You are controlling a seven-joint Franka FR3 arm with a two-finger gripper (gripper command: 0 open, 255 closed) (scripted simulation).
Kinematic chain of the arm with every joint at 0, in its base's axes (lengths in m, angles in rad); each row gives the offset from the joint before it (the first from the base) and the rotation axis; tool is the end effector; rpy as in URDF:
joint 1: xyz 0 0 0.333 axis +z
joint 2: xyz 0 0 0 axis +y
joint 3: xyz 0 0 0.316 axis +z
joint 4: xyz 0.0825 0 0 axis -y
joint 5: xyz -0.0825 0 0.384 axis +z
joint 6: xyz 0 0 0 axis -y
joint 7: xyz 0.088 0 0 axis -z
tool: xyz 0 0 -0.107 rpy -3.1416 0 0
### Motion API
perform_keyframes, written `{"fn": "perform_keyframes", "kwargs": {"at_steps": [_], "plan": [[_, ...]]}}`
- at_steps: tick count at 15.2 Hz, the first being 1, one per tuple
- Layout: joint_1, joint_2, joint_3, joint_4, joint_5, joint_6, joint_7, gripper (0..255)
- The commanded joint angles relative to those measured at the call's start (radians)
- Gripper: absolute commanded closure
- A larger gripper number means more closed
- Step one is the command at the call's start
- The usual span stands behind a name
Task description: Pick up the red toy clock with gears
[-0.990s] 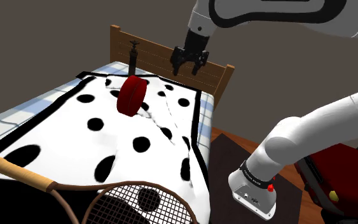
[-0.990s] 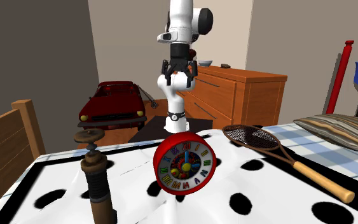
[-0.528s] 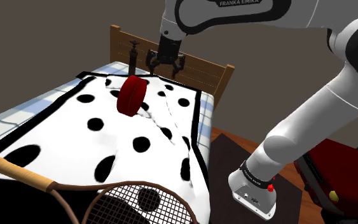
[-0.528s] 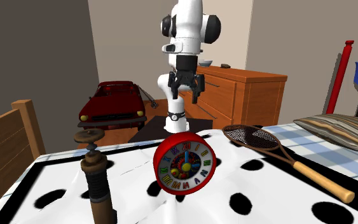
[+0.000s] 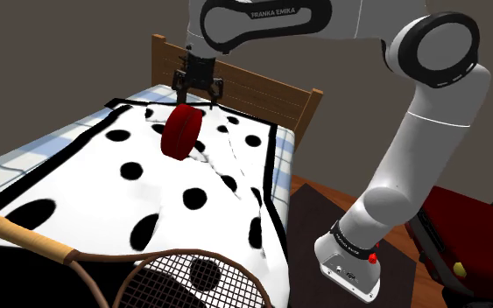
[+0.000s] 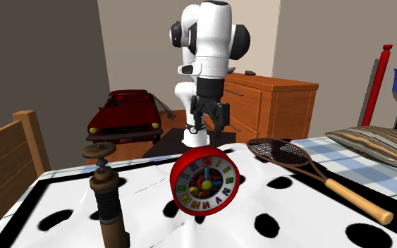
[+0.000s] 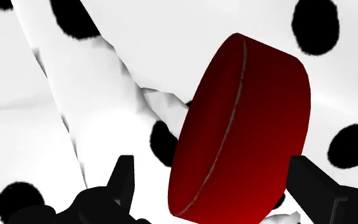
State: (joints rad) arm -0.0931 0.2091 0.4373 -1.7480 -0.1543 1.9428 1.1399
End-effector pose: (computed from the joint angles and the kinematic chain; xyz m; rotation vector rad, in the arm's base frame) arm 0.5901 0.1831 0.4597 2.8895 -1.1351 0.0668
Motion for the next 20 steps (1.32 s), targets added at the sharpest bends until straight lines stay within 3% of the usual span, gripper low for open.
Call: {"fn": "perform_keyframes", "kwargs": {"at_steps": [1,3,12,13,20], "plan": [[0.021,0.094,-0.012,0.093,-0.037,-0.015,0.078,0],[0.042,0.171,-0.027,0.179,-0.061,-0.034,0.131,0],[0.044,0.197,-0.036,0.114,-0.077,0.055,0.146,0],[0.045,0.199,-0.036,0.117,-0.077,0.053,0.146,255],[0.044,0.198,-0.035,0.117,-0.077,0.052,0.146,255]]}}
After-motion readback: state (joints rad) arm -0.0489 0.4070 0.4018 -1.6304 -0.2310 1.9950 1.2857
